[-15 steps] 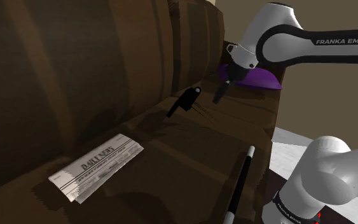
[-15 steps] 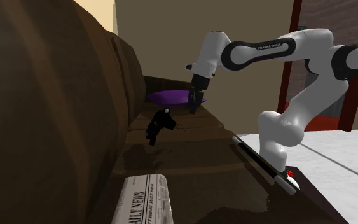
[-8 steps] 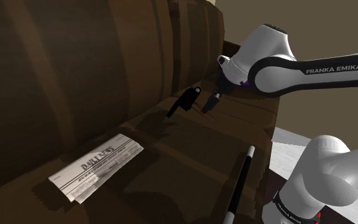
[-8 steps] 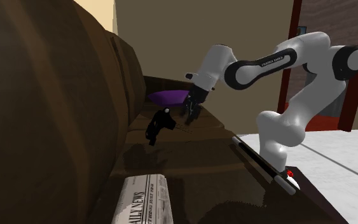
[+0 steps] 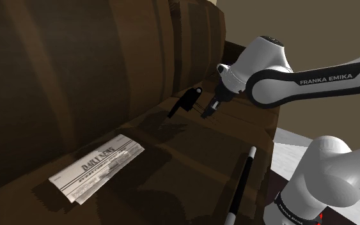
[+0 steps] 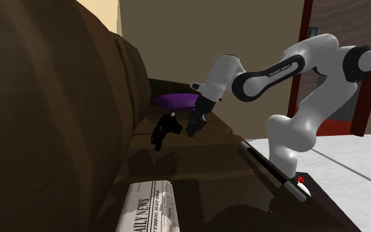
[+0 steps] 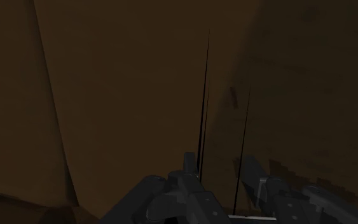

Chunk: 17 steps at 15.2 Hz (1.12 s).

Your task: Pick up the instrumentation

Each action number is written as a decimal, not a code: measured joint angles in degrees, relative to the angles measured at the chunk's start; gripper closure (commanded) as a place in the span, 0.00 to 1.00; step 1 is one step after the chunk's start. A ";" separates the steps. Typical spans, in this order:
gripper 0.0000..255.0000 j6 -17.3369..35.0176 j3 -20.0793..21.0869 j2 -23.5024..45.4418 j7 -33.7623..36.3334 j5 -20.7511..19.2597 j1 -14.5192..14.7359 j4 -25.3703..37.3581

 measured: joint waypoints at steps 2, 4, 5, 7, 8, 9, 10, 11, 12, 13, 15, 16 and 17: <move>1.00 0.06 -0.01 0.01 -0.02 0.00 0.00 -0.03; 1.00 0.07 -0.02 0.01 -0.02 0.00 0.00 -0.03; 1.00 0.07 -0.01 0.00 -0.02 0.00 0.00 -0.03; 1.00 0.08 -0.01 0.00 -0.02 0.00 0.00 -0.04; 1.00 0.05 0.02 -0.02 0.03 0.00 0.00 -0.04; 1.00 -0.36 0.01 0.03 0.02 -0.01 0.00 0.39; 1.00 -1.04 0.01 -0.21 0.02 -0.01 0.00 0.83; 1.00 -1.80 -0.05 -0.30 -0.02 -0.04 -0.03 1.51; 1.00 -2.72 0.03 -0.59 0.07 -0.03 0.00 2.13; 1.00 -3.52 -0.05 -0.73 0.00 -0.06 -0.04 2.80; 1.00 -5.08 -0.14 -0.98 -0.06 -0.11 -0.08 4.10; 1.00 -5.95 -0.25 -1.20 -0.16 -0.14 -0.11 4.76; 1.00 -6.69 -0.29 -1.38 -0.18 -0.15 -0.13 5.31</move>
